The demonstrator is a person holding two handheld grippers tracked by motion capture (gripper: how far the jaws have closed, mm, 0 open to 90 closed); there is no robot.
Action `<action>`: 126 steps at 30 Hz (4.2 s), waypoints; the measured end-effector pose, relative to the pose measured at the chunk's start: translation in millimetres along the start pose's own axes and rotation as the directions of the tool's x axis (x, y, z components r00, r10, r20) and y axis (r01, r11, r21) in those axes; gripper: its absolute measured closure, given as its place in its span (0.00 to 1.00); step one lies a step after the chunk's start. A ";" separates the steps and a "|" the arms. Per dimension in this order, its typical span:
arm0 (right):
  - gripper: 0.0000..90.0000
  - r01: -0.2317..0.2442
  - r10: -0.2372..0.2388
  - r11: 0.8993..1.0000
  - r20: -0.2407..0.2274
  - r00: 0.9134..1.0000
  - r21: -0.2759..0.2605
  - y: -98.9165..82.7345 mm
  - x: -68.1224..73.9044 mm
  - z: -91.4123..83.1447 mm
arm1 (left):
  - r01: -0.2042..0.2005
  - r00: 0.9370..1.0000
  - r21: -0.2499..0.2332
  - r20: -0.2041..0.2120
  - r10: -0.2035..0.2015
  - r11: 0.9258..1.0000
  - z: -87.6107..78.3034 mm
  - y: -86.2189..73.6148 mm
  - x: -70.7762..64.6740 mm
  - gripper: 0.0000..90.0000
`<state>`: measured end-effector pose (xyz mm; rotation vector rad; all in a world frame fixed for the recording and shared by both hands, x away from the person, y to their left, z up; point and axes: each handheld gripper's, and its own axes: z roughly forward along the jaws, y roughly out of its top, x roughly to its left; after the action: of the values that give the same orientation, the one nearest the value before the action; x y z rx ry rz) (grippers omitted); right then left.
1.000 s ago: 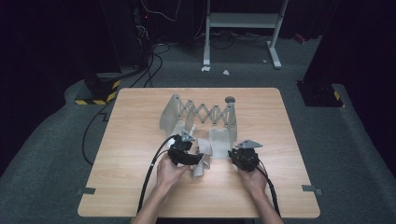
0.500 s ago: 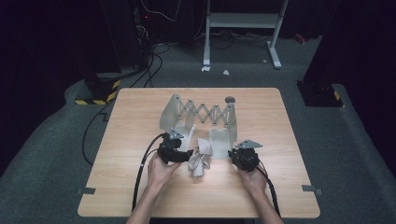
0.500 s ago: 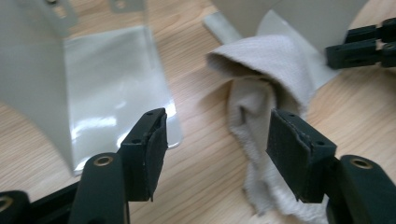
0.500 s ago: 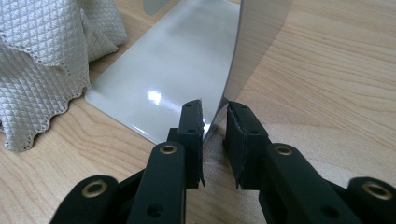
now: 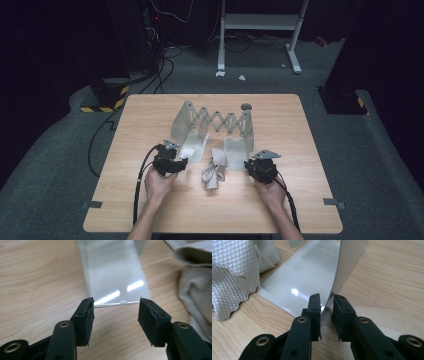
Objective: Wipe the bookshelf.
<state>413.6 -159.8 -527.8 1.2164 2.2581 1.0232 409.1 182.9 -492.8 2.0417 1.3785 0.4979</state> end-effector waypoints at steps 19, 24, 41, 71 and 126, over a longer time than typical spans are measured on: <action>0.85 0.004 -0.004 1.000 0.002 1.000 -0.001 0.2 0.3 0.3 | 0.067 0.997 -0.097 -0.032 -0.070 0.993 33.1 4.7 31.7 0.66; 0.85 0.005 -0.005 1.000 0.000 1.000 -0.001 0.3 -0.1 0.4 | 0.066 0.998 -0.128 -0.004 -0.067 0.990 37.5 4.4 30.9 0.68; 0.84 0.001 -0.001 1.000 0.001 1.000 -0.002 0.6 -0.3 0.9 | 0.092 0.996 -0.089 0.023 -0.090 0.992 44.8 2.1 32.8 0.98; 0.56 -0.033 0.034 0.999 0.016 0.999 -0.030 -0.7 6.7 -4.1 | 0.089 0.993 -0.147 -0.067 -0.100 0.985 28.0 -25.2 10.7 0.81; 0.36 0.143 -0.140 0.990 -0.196 0.971 0.003 42.1 85.7 24.0 | 0.082 0.990 -0.136 -0.106 -0.097 0.987 28.9 -24.6 8.8 0.52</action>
<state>404.4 -63.2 -511.3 0.9815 2.4671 1.1130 413.2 189.4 -531.0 1.8622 1.4566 0.6549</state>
